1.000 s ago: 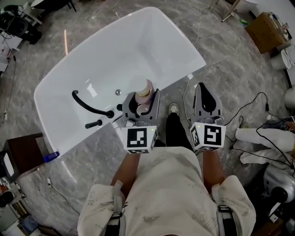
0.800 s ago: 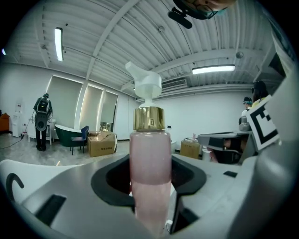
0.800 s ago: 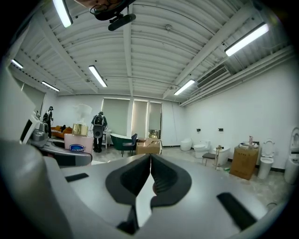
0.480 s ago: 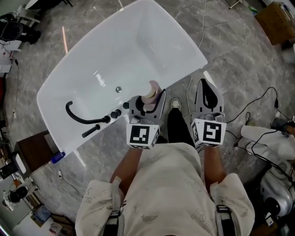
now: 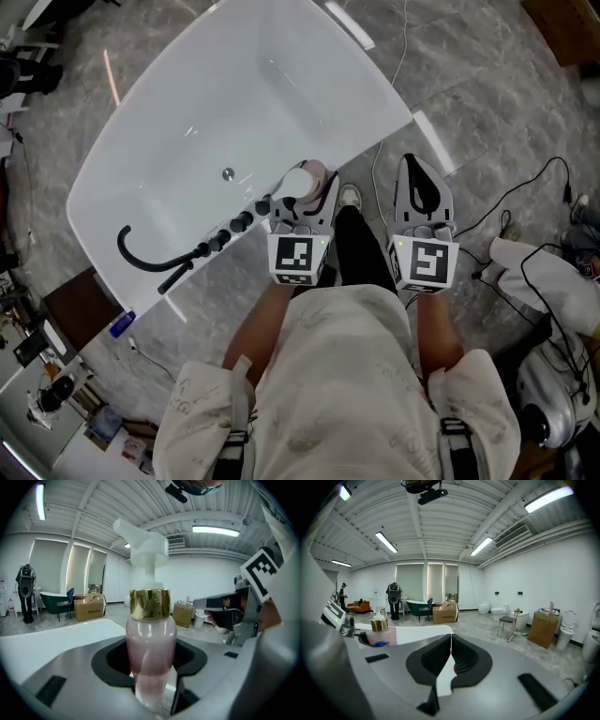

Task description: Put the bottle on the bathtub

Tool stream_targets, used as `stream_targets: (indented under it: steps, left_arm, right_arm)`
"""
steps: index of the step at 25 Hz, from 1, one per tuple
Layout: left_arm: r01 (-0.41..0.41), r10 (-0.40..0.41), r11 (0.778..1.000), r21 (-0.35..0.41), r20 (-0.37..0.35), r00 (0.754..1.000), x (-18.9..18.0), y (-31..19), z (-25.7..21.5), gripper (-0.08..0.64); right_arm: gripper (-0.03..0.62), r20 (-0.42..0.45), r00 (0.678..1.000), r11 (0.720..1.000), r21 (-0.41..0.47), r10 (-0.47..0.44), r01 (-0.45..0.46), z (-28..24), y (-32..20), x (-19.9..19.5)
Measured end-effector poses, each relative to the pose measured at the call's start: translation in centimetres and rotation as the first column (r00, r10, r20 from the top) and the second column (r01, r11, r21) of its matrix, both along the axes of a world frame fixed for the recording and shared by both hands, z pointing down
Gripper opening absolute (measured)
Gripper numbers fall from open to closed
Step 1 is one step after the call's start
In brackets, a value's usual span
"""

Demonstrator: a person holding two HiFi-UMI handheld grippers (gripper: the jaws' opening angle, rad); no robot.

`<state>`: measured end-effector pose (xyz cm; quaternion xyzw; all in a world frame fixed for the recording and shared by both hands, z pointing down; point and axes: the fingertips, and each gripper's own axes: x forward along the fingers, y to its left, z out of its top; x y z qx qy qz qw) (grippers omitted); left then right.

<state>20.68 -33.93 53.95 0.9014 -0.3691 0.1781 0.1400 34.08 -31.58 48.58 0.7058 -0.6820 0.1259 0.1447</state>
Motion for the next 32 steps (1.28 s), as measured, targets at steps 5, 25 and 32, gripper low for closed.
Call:
stream_targets:
  steps: [5, 25, 32]
  left_arm:
    - [-0.008, 0.011, 0.999, -0.044, 0.065, 0.998, 2.1, -2.0, 4.9, 0.219]
    - [-0.123, 0.147, 0.985, -0.118, 0.22, 0.964, 10.5, -5.1, 16.2, 0.219]
    - [-0.139, 0.164, 0.983, -0.116, 0.245, 0.956, 10.7, -4.7, 17.3, 0.219]
  right_arm:
    - [-0.009, 0.012, 1.0, 0.999, -0.038, -0.02, 0.02, 2.8, -2.0, 1.6]
    - [-0.009, 0.047, 0.999, 0.991, -0.135, -0.002, 0.008, 9.3, -7.0, 8.3]
    - [-0.009, 0.049, 0.999, 0.991, -0.134, -0.006, 0.013, 9.6, -6.9, 8.3]
